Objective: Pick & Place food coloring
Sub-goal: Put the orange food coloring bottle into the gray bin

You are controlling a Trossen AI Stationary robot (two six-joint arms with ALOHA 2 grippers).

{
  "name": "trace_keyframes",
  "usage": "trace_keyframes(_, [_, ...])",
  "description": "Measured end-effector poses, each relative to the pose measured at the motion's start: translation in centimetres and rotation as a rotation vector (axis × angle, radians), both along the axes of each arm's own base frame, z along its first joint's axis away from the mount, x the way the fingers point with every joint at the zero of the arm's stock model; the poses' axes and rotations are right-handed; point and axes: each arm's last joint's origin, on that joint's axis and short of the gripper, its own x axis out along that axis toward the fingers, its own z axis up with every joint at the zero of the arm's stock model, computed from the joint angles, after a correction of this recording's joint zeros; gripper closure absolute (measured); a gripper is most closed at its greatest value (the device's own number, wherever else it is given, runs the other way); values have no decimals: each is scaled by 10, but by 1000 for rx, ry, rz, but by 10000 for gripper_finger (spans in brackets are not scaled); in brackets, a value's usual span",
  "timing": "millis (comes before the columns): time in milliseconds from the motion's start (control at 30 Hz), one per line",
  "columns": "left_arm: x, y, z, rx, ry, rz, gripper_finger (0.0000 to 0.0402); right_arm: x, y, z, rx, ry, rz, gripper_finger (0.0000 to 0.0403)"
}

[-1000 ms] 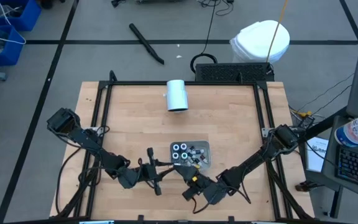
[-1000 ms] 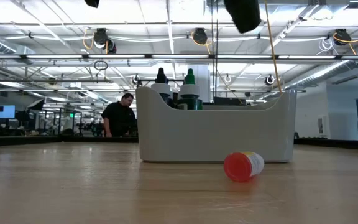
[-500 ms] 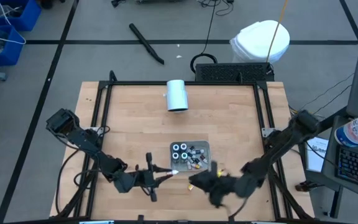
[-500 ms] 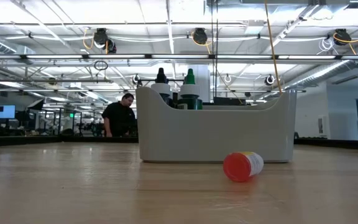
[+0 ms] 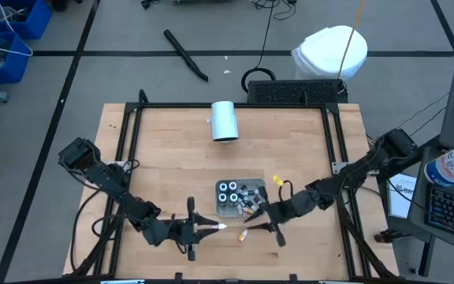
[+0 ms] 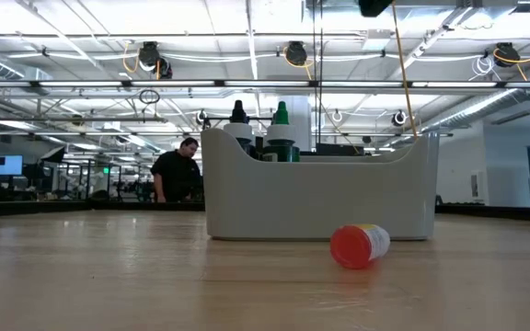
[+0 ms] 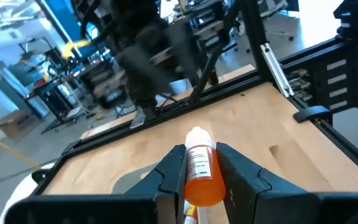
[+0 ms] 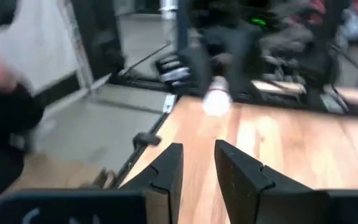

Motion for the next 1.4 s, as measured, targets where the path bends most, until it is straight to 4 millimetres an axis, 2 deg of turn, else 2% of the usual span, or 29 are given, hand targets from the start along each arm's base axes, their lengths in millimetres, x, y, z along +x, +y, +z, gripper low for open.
trace_keyframes(133, [-3,-3,0,68,5,-19,322,8,-5,-2,176,19,-58,299])
trace_keyframes(400, [-4,-3,-2,202,22,25,322,25,-21,-10,374,30,-103,249])
trace_keyframes(733, [2,6,-1,297,28,82,321,33,-38,-12,394,35,-152,228])
trace_keyframes(1000, [7,12,2,315,11,93,321,42,-36,-26,379,31,-153,227])
trace_keyframes(1133, [9,14,1,312,16,100,324,44,-40,-23,398,-24,-155,223])
trace_keyframes(1400, [10,16,1,300,17,109,323,45,-41,-24,387,-14,-161,226])
